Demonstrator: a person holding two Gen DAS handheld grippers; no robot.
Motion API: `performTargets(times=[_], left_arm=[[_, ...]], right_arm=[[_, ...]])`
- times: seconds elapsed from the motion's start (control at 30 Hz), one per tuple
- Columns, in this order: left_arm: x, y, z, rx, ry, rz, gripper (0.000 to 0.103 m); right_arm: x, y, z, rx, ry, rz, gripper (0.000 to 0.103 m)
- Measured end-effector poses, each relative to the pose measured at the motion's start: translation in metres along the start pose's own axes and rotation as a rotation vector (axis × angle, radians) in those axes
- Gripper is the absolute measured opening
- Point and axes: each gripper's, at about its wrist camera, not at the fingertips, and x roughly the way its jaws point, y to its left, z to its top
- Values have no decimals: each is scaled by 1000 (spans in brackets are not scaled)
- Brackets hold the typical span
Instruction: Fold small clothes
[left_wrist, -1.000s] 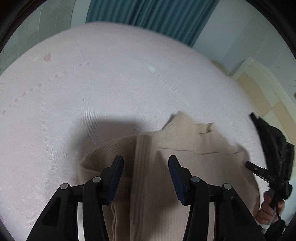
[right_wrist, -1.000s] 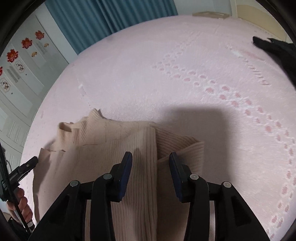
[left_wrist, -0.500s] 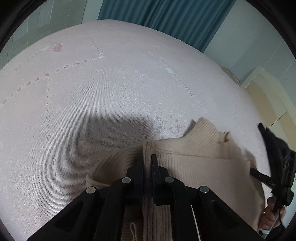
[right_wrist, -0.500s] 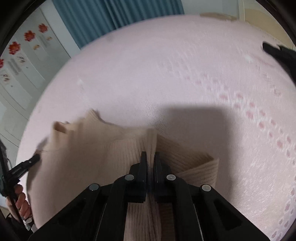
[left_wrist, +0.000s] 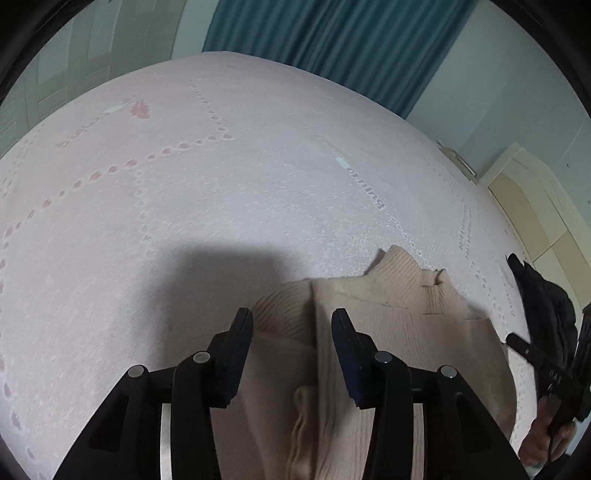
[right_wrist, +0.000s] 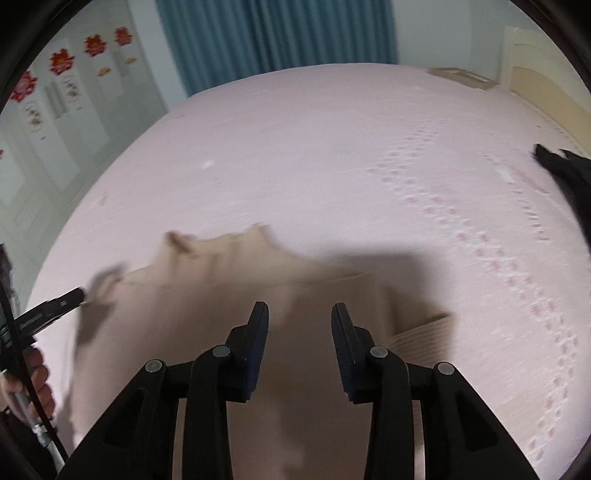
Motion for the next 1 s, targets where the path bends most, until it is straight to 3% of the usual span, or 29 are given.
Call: performTargets(times=[0.13, 0.33, 0.43, 0.57, 0.73, 1.0], left_arm=[[-11, 14, -5, -20, 1, -1, 48], [-15, 30, -18, -35, -4, -47, 57], [-11, 34, -26, -17, 8, -51, 57], [-10, 40, -35, 4, 6, -43, 57], [-8, 54, -51, -8, 39, -102, 60], [-25, 48, -61, -26, 56, -186, 63]], right_arm=[[4, 38, -19, -63, 27, 37, 35], [37, 66, -39, -91, 69, -8, 35], [47, 70, -33, -60, 56, -20, 37], [77, 67, -11, 5, 108, -48, 39], [97, 72, 10, 9, 108, -93, 39], [72, 79, -8, -47, 147, -109, 39]])
